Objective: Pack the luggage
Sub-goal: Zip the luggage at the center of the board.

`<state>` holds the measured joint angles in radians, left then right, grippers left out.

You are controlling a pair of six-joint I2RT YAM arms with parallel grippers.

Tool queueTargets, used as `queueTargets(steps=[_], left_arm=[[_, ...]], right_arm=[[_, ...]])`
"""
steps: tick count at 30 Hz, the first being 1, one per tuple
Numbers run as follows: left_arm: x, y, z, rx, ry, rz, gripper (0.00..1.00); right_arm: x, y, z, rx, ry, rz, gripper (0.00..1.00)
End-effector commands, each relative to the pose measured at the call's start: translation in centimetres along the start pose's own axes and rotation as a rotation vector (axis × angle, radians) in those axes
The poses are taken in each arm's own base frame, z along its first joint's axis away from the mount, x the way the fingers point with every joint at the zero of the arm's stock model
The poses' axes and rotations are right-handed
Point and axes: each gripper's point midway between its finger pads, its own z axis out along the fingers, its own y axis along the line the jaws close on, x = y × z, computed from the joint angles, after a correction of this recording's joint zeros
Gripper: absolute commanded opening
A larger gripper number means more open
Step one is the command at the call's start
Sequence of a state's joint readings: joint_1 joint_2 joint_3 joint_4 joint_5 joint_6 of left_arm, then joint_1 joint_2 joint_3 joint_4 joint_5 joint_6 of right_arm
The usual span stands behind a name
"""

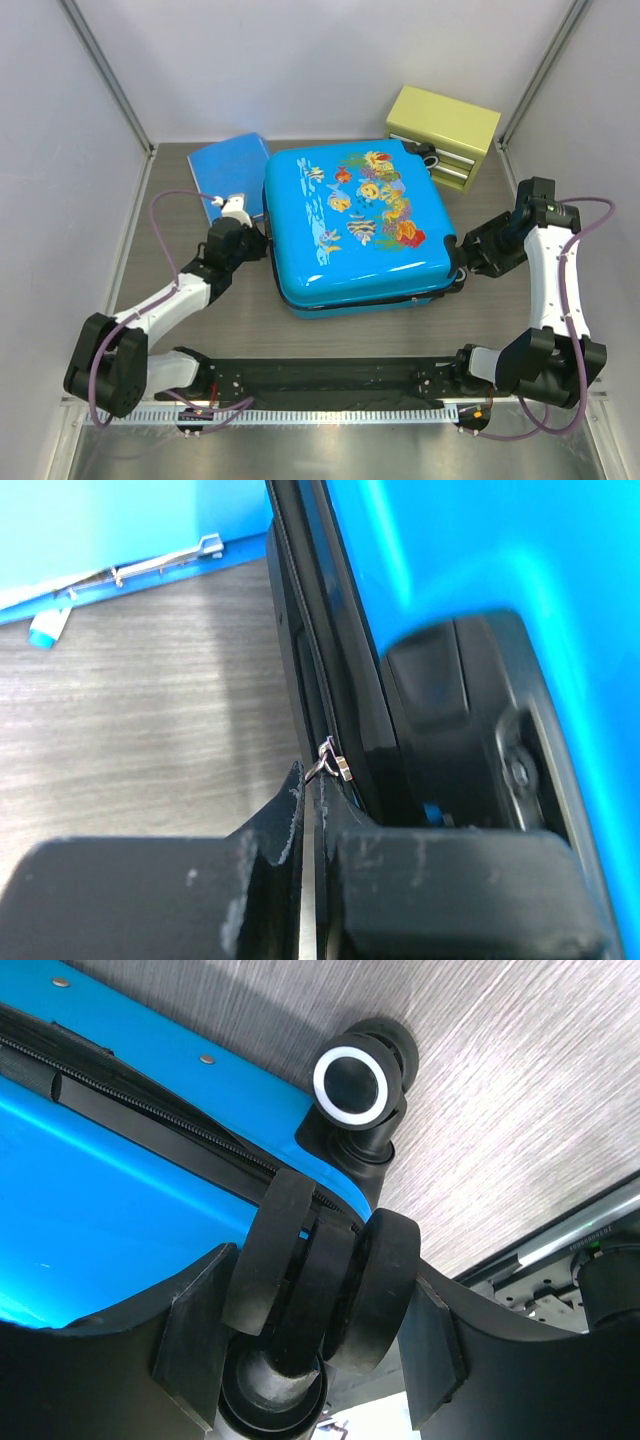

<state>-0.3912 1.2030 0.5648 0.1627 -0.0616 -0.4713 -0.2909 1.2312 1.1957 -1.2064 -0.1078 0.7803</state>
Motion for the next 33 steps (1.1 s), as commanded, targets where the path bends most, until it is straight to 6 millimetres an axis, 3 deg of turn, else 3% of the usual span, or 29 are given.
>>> queueTargets(steps=[1, 11, 21, 33], left_arm=[[-3.9, 4.8, 1.1, -0.178, -0.112, 0.01, 0.0], [-7.4, 4.9, 4.2, -0.163, -0.147, 0.022, 0.0], [-8.8, 5.3, 7.3, -0.163, -0.139, 0.035, 0.0], [-10.4, 5.9, 8.3, -0.153, -0.142, 0.035, 0.0]], right_arm=[[-9.6, 0.8, -0.9, 0.031, -0.375, 0.001, 0.01], [-10.7, 1.2, -0.8, 0.051, -0.391, -0.02, 0.01], [-11.5, 1.5, -0.7, 0.067, -0.398, -0.038, 0.01], [-12.0, 1.7, -0.5, 0.08, -0.398, -0.06, 0.01]])
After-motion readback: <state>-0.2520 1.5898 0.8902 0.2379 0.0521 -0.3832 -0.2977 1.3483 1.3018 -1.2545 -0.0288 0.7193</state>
